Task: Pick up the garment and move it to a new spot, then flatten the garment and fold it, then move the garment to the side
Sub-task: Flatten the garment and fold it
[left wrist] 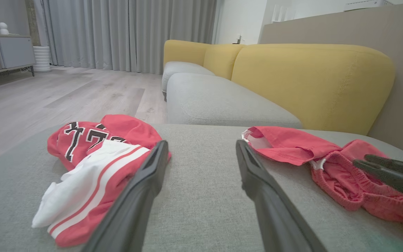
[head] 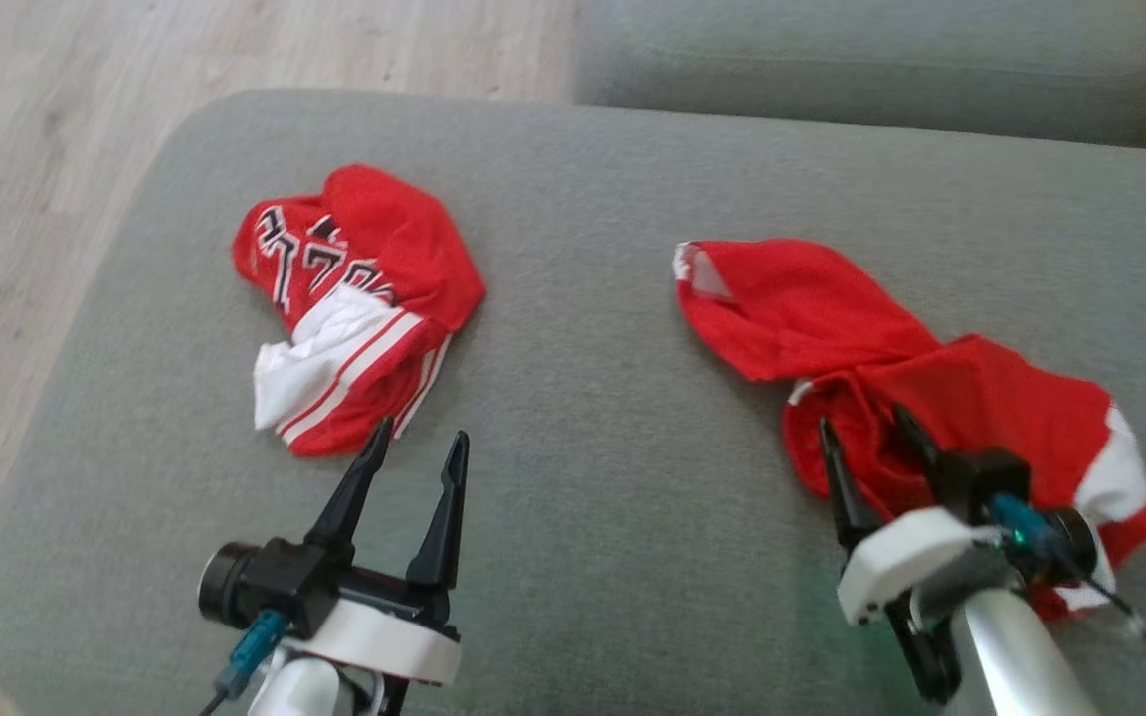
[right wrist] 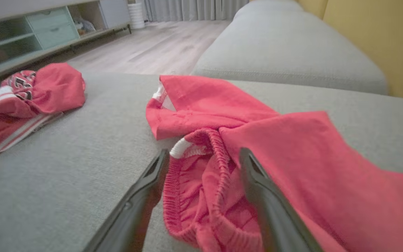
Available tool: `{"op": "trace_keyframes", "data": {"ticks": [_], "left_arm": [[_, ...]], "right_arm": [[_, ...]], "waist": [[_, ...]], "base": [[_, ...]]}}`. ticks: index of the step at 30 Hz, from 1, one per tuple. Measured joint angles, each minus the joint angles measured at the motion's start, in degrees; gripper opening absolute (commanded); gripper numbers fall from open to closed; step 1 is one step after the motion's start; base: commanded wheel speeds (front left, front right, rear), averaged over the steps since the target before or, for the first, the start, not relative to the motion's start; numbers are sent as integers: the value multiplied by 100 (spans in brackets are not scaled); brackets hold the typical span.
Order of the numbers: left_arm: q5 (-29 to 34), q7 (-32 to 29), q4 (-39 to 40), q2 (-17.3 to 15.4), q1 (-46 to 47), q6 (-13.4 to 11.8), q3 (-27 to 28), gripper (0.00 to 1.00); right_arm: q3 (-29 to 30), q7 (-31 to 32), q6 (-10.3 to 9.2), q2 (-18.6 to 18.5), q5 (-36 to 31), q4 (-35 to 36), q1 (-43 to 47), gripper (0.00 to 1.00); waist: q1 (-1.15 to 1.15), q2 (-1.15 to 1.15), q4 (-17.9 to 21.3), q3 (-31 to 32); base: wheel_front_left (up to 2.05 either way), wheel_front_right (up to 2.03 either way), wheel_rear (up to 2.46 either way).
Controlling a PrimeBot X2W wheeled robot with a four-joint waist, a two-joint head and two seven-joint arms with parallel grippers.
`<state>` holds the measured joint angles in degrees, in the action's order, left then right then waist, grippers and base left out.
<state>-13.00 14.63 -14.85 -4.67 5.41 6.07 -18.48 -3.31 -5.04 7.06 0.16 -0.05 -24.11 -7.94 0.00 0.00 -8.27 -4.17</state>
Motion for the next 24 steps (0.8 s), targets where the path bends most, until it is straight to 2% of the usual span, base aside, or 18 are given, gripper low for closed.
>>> {"op": "trace_keyframes", "data": {"ticks": [6,8,9,10,16,19,24], "left_arm": [[0,0,-33,29,83,36,-1,100],[0,0,-66,45,110,49,-4,100],[-1,0,-74,53,133,51,-3,100],[-1,0,-74,57,152,52,-3,100],[-3,0,-81,85,174,57,1,100],[-3,0,-109,96,174,59,1,100],[-3,0,-149,118,174,101,-8,100]], "right_arm": [[138,399,0,-9,-20,-953,-614,100],[219,543,0,-30,220,-1312,-776,100],[214,608,0,-43,309,-1474,-849,71],[205,602,0,-46,258,-1583,-916,0],[-220,375,0,-70,790,-1793,-1312,0],[-665,127,0,-68,1228,-1774,-1714,0],[-916,5,0,-82,1474,-1876,-2181,0]], "waist": [[0,0,-220,-160],[0,0,-287,-198],[0,0,-322,-210],[0,0,-356,-222],[0,0,-473,-253],[0,0,-522,-230],[0,0,-609,-181]], "base": [[0,0,0],[0,0,0],[0,0,0],[0,0,0],[0,0,0],[0,0,0],[0,0,0]]}}
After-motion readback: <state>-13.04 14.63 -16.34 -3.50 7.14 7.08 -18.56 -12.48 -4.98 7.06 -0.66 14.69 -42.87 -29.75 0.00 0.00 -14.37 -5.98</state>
